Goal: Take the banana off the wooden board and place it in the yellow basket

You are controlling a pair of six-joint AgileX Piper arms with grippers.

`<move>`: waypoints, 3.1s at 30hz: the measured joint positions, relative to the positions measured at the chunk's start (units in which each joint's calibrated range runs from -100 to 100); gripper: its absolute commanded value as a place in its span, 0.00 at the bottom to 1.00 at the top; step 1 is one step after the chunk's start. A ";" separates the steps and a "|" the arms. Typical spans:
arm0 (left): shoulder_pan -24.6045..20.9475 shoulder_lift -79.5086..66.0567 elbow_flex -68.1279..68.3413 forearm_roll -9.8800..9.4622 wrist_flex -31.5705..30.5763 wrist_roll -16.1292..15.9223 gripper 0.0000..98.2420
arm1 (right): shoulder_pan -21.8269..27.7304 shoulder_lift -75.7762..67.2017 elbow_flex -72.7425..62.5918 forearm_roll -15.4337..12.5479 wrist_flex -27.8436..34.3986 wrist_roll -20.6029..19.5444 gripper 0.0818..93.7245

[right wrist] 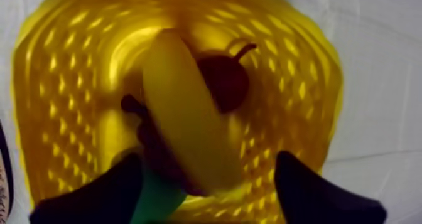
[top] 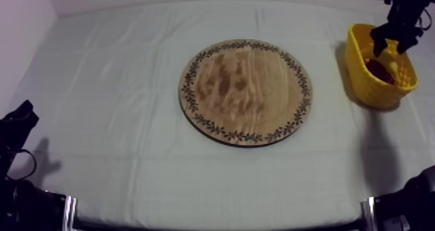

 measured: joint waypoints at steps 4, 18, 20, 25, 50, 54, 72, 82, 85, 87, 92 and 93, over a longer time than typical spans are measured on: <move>0.00 0.00 0.00 0.00 0.00 0.00 0.00 | -0.22 -2.14 1.51 -0.22 -0.05 -0.02 0.81; 0.00 0.00 0.00 0.00 0.00 0.00 0.00 | -0.97 -17.89 12.73 -3.21 -4.85 -0.88 0.47; 0.00 0.00 0.00 0.00 0.00 0.00 0.00 | -1.02 -21.18 15.36 -3.72 -6.51 -1.62 0.42; 0.00 0.00 0.00 0.00 0.00 0.00 0.00 | -0.78 -29.46 21.92 -5.56 -10.05 -1.41 0.25; 0.00 0.00 0.00 0.00 0.00 0.00 0.00 | -1.20 -76.50 60.36 -12.29 -25.44 5.19 0.01; 0.00 0.00 0.00 0.00 0.00 0.00 0.00 | -2.54 -84.17 64.09 -11.79 -26.09 4.02 0.00; 0.00 0.00 0.00 0.00 0.00 0.00 0.00 | -2.15 -110.71 85.79 -18.64 -34.41 6.84 0.00; 0.00 0.00 0.00 0.00 0.00 0.00 0.00 | -5.52 -117.48 89.56 -15.28 -33.34 -0.56 0.00; 0.00 0.00 0.00 0.00 0.00 0.03 0.00 | -5.87 -117.54 90.82 -14.42 -35.31 -3.04 0.00; 0.00 0.00 0.00 0.00 0.00 0.03 0.00 | -6.25 -117.54 91.32 -13.88 -37.76 -3.95 0.00; 0.00 0.00 0.00 0.00 0.00 0.03 0.00 | -6.60 -117.60 91.58 -12.71 -39.10 -3.04 0.00; 0.00 0.00 0.00 0.00 0.00 0.03 0.00 | -6.60 -117.60 91.62 -12.64 -39.20 -2.24 0.00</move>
